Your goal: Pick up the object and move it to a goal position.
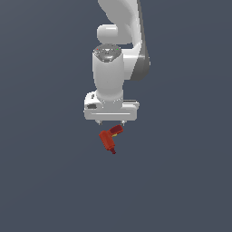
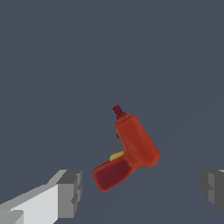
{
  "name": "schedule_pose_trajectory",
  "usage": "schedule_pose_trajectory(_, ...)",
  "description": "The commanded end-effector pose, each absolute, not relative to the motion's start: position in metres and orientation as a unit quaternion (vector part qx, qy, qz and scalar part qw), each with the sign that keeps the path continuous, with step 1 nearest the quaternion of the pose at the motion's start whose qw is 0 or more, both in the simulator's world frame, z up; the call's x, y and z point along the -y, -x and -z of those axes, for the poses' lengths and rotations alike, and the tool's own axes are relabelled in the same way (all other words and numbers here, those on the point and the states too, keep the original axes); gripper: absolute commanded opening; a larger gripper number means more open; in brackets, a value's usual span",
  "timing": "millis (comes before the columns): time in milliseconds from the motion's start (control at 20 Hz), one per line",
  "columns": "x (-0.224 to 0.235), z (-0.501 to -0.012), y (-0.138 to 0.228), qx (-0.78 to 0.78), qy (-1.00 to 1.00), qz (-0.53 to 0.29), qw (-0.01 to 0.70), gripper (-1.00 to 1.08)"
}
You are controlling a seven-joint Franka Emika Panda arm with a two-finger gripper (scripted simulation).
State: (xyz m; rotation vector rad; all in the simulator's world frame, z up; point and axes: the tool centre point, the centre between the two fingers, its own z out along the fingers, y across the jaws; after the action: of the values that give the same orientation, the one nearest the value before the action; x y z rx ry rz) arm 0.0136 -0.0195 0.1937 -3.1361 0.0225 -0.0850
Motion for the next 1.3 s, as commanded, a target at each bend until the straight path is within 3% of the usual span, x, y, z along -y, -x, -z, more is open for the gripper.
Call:
schedule_pose_trajectory(0, 0.020, -0.194, -0.014, -0.007, 1.000, 0.027, 0.002, 1.08)
schedule_pose_trajectory(1250, 0.012, -0.182, -0.010, -0.032, 0.999, 0.024, -0.015, 1.08)
